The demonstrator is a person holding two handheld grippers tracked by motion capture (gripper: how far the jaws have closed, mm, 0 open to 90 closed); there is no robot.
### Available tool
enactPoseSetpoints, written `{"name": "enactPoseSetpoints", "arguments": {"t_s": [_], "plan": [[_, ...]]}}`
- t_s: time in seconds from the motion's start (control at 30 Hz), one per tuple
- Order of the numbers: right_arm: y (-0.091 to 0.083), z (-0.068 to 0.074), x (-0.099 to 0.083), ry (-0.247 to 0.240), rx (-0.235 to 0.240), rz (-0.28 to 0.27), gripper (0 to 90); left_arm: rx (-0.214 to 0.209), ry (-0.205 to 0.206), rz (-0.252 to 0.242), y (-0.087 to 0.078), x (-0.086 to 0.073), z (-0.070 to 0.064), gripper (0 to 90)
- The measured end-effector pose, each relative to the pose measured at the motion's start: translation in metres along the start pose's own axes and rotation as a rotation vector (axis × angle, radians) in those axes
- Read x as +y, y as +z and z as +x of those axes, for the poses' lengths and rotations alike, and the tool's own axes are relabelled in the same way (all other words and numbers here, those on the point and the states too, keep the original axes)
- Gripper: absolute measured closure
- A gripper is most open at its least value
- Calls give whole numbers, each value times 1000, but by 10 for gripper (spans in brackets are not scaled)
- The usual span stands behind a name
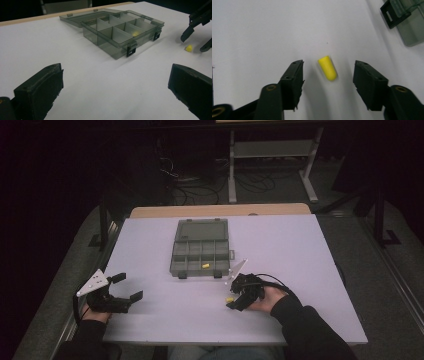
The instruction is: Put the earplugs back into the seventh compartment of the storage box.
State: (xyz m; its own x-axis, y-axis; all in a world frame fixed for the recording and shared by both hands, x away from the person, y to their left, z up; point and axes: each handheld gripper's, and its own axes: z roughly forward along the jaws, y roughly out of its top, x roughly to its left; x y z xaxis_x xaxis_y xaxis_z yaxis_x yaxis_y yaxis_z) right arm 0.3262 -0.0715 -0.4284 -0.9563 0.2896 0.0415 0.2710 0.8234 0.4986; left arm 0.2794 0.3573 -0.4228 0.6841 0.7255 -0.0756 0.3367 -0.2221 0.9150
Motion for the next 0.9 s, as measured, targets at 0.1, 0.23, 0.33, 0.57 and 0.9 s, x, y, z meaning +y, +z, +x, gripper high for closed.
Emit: {"name": "enactPoseSetpoints", "arguments": {"t_s": [0.1, 0.23, 0.33, 0.57, 0.9], "plan": [[2, 2, 0, -6, 3, -3, 514, -1, 0, 0, 0, 0, 0, 0], [4, 3, 1, -10, -9, -3, 598, -2, 0, 0, 0, 0, 0, 0], [4, 3, 2, -5, -24, -7, 677, -2, -1, 0, 0, 0, 0, 0], [3, 4, 3, -12, -37, 1, 793, -1, 0, 1, 0, 0, 0, 0], [-17, 3, 11, -15, -41, -48, 797, 2, -3, 2, 0, 0, 0, 0]]}}
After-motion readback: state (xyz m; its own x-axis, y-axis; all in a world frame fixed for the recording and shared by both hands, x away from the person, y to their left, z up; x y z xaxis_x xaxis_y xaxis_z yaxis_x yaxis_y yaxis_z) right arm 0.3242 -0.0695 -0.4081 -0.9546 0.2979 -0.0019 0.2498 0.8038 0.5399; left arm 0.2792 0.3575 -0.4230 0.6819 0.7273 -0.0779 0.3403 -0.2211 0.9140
